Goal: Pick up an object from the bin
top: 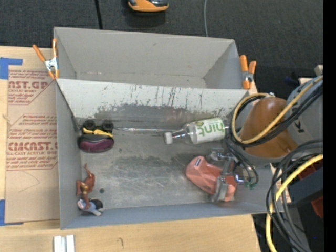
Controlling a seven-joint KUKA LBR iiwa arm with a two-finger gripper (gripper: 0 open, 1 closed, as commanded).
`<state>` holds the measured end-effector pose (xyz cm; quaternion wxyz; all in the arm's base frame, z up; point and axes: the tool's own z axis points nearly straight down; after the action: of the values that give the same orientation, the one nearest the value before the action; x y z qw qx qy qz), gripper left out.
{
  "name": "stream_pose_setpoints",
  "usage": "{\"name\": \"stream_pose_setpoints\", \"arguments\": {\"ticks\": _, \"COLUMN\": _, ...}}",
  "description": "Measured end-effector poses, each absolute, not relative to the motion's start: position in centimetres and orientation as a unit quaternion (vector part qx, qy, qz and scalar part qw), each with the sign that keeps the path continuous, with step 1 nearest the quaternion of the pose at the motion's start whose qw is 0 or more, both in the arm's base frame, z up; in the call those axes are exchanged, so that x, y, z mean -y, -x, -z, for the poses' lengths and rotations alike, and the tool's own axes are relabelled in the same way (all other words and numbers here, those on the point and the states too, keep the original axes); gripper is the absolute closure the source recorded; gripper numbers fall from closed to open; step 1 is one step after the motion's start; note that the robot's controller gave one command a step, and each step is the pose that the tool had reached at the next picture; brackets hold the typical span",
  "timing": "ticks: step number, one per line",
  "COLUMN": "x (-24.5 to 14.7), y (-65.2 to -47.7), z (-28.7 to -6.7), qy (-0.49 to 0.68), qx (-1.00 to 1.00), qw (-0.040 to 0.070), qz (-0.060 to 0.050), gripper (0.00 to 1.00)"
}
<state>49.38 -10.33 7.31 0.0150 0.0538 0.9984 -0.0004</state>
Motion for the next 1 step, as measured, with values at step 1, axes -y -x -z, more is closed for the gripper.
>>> {"name": "stream_pose_setpoints", "arguments": {"ticks": 1, "x": 9.87, "y": -48.75, "z": -7.39, "qy": -0.087, "qx": -0.996, "qw": 0.012, "qz": 0.0, "gripper": 1.0}}
